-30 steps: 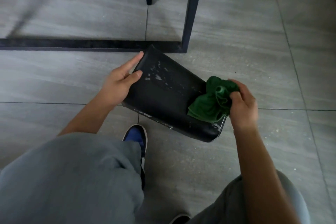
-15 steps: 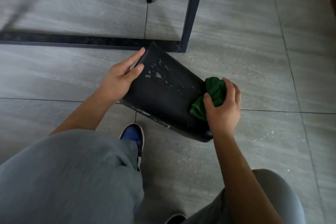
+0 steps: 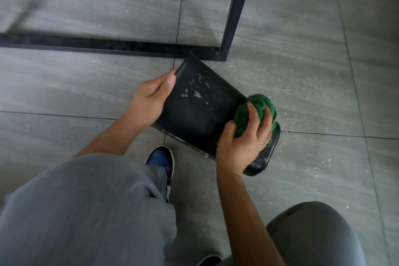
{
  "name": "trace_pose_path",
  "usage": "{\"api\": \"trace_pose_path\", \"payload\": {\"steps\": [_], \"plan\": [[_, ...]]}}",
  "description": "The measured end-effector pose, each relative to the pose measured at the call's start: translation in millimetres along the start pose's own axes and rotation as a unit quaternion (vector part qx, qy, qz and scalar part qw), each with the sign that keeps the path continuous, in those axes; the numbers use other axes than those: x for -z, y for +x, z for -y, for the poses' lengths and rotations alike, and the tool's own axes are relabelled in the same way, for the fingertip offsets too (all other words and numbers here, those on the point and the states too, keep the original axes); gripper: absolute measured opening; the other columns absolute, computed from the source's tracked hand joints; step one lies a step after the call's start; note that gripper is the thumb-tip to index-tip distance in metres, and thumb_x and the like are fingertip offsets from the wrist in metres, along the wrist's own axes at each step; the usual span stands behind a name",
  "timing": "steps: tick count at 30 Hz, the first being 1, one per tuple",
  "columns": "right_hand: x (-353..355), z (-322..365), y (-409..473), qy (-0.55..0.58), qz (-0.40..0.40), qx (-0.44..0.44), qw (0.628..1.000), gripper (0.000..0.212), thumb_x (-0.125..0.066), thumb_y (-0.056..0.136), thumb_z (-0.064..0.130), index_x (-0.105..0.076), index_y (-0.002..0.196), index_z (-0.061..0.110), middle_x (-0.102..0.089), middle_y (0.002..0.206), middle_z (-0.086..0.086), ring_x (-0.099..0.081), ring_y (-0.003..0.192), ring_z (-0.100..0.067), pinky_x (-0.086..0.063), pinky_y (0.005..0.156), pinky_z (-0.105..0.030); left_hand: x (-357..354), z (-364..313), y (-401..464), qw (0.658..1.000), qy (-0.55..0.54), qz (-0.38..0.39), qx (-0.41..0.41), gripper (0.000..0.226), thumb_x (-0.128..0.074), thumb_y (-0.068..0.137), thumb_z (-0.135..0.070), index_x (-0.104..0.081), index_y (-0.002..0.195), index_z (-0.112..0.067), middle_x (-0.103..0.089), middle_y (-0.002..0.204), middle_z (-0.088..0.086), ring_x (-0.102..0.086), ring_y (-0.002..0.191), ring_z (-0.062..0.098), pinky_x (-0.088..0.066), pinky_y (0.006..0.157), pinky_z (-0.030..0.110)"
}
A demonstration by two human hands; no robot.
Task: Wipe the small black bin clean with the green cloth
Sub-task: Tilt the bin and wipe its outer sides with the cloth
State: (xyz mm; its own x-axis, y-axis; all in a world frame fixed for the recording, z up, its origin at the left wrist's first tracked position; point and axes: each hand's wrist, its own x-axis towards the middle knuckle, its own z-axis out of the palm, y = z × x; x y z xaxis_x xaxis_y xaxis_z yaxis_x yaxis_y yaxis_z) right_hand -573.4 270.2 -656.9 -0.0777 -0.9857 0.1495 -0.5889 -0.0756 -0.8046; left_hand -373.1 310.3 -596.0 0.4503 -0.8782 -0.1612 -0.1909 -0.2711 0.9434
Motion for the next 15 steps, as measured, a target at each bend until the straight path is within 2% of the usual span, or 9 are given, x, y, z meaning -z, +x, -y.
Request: {"api": "trace_pose_path", "payload": {"steps": [4, 8, 10, 12, 15], "plan": [[-35.7, 64.2, 1.4, -0.016, 0.064, 0.106, 0.992, 0.051, -0.061, 0.087, 0.025, -0.063, 0.138, 0.023, -0.044, 0.158, -0.014, -0.035, 0.149, -0.039, -0.026, 0.119, -0.067, -1.6, -7.3, -1.1, 0.998, 0.038, 0.027, -0.036, 0.038, -0.04, 0.109, -0.027, -0.054, 0.144, -0.021, -0.069, 0.125, -0.006, -0.065, 0.115, 0.003, -0.051, 0.098, 0.02], [-61.9, 98.3, 26.8, -0.027, 0.109, 0.164, 0.98, 0.046, -0.058, 0.093, 0.03, -0.063, 0.138, 0.028, -0.045, 0.158, -0.009, -0.038, 0.148, -0.033, -0.027, 0.119, -0.061, -3.2, -5.2, -7.8, 0.995, 0.059, -0.012, -0.084, 0.036, -0.041, 0.108, -0.015, -0.052, 0.142, -0.012, -0.062, 0.133, -0.006, -0.059, 0.121, -0.006, -0.044, 0.105, 0.017], [-56.2, 88.7, 25.1, -0.048, 0.126, 0.198, 0.971, 0.046, -0.058, 0.095, 0.027, -0.062, 0.14, 0.027, -0.043, 0.159, -0.01, -0.037, 0.149, -0.033, -0.029, 0.118, -0.061, -4.4, -1.0, -7.6, 0.994, 0.071, -0.029, -0.079, 0.034, -0.042, 0.108, -0.011, -0.055, 0.14, -0.011, -0.064, 0.128, -0.005, -0.061, 0.114, -0.009, -0.046, 0.1, 0.015], [-38.7, 63.5, 11.8, -0.081, 0.134, 0.226, 0.961, 0.047, -0.059, 0.096, 0.023, -0.06, 0.143, 0.026, -0.041, 0.161, -0.01, -0.034, 0.151, -0.034, -0.027, 0.121, -0.06, -5.5, 5.0, -5.5, 0.995, 0.079, -0.025, -0.062, 0.034, -0.044, 0.108, -0.013, -0.058, 0.138, -0.01, -0.068, 0.125, -0.002, -0.064, 0.111, -0.004, -0.049, 0.097, 0.017], [2.7, 2.8, -5.8, -0.134, 0.122, 0.196, 0.964, 0.045, -0.058, 0.097, 0.022, -0.059, 0.143, 0.024, -0.04, 0.161, -0.013, -0.033, 0.151, -0.035, -0.029, 0.119, -0.064, -4.9, 13.9, -4.0, 0.995, 0.081, -0.037, -0.032, 0.035, -0.046, 0.107, -0.016, -0.058, 0.139, -0.009, -0.065, 0.13, 0.0, -0.062, 0.113, -0.005, -0.048, 0.101, 0.016]]}}
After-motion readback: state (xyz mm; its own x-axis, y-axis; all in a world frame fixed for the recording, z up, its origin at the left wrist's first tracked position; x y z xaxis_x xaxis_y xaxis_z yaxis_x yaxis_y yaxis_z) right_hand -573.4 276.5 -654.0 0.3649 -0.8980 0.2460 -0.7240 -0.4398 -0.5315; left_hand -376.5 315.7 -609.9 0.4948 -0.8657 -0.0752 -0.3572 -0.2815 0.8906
